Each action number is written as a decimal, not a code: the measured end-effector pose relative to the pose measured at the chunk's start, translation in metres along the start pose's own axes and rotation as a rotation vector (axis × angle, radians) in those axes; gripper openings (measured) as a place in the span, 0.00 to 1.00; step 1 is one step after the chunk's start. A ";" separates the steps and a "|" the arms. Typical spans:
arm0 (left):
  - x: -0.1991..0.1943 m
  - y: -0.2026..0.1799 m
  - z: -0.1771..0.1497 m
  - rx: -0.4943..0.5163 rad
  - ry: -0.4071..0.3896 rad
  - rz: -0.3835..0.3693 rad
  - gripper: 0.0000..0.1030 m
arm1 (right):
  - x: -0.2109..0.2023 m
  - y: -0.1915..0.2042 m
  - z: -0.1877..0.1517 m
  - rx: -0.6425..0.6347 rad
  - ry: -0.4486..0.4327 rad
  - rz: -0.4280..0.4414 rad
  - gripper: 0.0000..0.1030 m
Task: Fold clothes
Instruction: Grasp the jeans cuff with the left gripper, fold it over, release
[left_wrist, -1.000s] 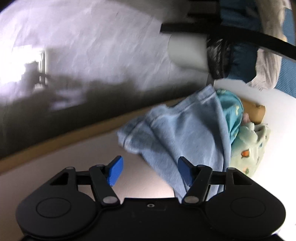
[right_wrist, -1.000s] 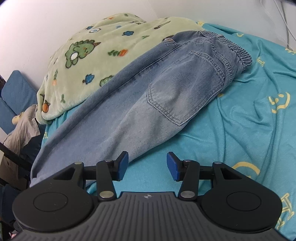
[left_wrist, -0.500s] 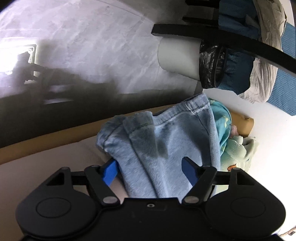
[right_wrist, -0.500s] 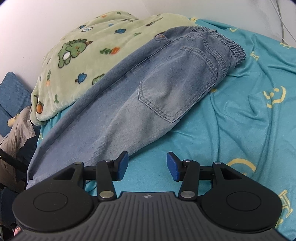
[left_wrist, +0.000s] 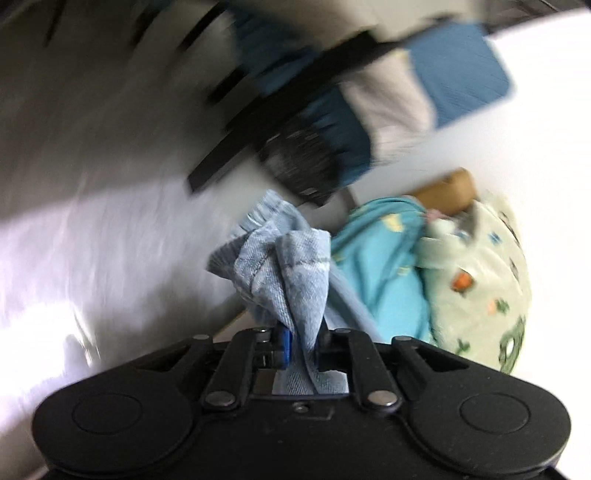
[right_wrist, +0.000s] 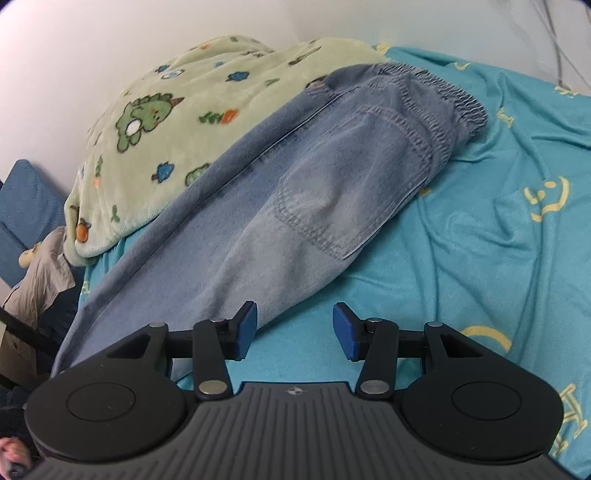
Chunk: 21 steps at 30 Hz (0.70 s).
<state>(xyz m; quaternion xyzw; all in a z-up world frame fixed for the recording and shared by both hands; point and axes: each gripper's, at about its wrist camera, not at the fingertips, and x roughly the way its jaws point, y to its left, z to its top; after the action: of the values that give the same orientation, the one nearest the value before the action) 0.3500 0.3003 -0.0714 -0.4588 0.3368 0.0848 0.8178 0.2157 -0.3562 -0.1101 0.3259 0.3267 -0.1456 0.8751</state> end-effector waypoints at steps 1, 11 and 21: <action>-0.009 -0.020 -0.003 0.049 -0.018 -0.005 0.09 | -0.002 -0.001 0.001 0.001 -0.003 -0.001 0.47; -0.053 -0.184 -0.087 0.419 -0.130 -0.066 0.07 | -0.015 -0.008 0.007 -0.014 -0.018 0.026 0.47; -0.031 -0.271 -0.208 0.644 -0.136 -0.089 0.07 | -0.020 -0.019 0.023 0.001 -0.005 0.107 0.47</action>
<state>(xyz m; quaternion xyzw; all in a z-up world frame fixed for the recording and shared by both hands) 0.3493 -0.0149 0.0628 -0.1844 0.2703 -0.0313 0.9444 0.2025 -0.3846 -0.0929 0.3428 0.3065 -0.0998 0.8824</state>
